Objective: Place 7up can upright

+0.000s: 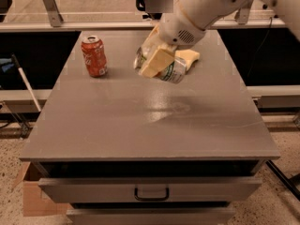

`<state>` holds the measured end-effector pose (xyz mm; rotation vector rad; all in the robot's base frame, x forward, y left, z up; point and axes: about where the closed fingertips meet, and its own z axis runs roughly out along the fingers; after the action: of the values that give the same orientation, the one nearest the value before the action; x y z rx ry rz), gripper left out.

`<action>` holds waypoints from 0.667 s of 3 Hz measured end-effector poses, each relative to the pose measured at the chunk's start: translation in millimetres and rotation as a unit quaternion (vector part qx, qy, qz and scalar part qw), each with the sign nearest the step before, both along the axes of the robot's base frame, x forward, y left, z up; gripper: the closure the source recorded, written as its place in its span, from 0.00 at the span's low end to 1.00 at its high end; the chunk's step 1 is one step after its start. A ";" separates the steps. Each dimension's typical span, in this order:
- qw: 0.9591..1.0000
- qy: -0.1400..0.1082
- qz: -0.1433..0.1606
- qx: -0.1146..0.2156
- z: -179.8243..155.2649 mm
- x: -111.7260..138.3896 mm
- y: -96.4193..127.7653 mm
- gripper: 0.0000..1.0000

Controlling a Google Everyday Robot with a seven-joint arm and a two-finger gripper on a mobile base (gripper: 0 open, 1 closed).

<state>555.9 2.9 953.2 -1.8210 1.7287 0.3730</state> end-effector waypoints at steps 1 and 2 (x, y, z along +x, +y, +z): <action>0.987 0.018 -0.010 0.160 11.4 2.4 -16.0 1.00; 0.947 0.068 -0.004 0.315 20.6 -5.4 -15.5 1.00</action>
Offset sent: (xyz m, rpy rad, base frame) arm -0.0071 -0.0283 0.0376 0.8706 0.2057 -0.0222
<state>550.6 -12.6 973.8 -1.3410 1.4669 0.9455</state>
